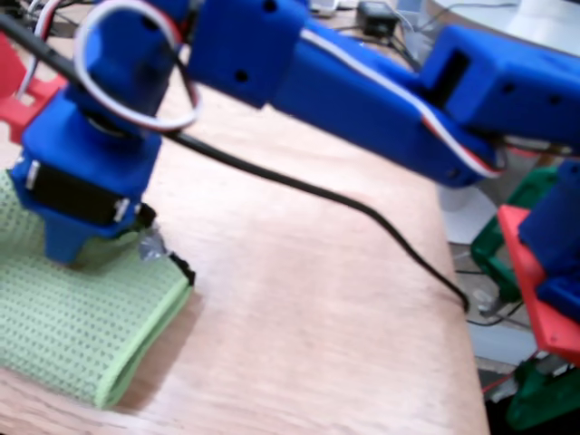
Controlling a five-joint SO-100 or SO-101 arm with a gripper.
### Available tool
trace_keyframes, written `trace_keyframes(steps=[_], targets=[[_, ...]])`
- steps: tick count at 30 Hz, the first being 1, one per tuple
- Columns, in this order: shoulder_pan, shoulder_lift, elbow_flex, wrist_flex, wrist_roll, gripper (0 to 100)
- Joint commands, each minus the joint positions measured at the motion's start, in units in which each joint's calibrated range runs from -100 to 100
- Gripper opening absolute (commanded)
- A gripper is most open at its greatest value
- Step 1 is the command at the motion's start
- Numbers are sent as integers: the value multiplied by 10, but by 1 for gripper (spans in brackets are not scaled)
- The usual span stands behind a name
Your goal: Clean the table
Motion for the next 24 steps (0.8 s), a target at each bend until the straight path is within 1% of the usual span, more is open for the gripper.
trace_keyframes(steps=[1, 3, 5, 11, 24], targets=[[67, 8, 0, 28, -15, 0], [94, 31, 0, 15, -15, 0], [141, 56, 0, 14, -15, 0], [366, 113, 0, 14, -14, 0], [799, 170, 0, 26, -8, 0]])
